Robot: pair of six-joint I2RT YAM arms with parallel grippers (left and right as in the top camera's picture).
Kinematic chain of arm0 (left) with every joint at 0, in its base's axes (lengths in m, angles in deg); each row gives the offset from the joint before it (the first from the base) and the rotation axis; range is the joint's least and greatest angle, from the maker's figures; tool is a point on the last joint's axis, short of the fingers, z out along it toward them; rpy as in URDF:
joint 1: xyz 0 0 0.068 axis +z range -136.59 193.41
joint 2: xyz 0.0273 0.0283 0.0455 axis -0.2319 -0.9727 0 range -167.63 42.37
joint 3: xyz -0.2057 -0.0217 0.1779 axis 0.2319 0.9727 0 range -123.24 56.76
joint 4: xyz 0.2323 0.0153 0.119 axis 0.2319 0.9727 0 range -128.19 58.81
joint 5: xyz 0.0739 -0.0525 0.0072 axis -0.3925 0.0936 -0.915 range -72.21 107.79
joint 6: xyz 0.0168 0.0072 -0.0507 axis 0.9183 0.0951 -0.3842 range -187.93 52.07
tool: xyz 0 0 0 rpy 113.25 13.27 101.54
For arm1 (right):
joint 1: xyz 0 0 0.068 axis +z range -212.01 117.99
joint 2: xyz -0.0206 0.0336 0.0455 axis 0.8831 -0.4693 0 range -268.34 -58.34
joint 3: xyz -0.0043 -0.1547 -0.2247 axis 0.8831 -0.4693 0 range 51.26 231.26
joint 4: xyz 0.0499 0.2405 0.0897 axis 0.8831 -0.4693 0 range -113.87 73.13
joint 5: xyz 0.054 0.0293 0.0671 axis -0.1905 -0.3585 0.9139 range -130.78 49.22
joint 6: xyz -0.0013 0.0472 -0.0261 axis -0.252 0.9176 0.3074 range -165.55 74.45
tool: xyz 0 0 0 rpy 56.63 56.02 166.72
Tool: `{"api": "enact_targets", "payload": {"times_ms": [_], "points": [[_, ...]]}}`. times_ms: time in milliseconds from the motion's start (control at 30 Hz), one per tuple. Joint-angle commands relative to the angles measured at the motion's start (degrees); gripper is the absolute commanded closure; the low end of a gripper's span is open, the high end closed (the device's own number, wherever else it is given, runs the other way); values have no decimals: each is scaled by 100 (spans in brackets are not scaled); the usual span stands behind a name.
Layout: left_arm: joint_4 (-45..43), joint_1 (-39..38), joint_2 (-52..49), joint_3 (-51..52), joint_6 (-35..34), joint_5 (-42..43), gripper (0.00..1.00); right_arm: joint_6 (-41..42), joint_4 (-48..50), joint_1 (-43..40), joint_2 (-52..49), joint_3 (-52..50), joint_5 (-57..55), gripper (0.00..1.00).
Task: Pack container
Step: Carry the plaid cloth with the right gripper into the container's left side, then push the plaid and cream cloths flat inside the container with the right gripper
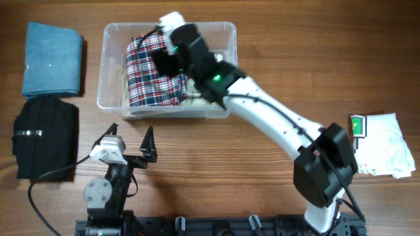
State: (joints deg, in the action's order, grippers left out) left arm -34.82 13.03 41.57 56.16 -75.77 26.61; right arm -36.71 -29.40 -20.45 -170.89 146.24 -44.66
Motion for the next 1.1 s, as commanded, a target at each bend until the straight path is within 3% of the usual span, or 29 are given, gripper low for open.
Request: {"api": "enact_targets", "payload": {"times_ms": [0,33,167,233,600,833,1067], "points": [[24,-11,42,28,-35,-15,0,-118,-302,-573,-164,26,275,26],[24,-11,42,28,-35,-17,0,-118,-404,-715,-240,26,361,33],[24,-11,42,28,-35,-15,0,-197,-754,-960,-601,26,420,81],[24,-11,42,28,-35,-17,0,-284,-822,-927,-824,26,439,94],[24,-11,42,28,-35,-17,0,-479,-634,-365,-1209,26,774,96],[26,-11,42,28,-35,-15,0,503,-813,-468,-1209,26,284,96],[24,-11,42,28,-35,-17,0,793,-717,-487,-1276,26,216,96]]}}
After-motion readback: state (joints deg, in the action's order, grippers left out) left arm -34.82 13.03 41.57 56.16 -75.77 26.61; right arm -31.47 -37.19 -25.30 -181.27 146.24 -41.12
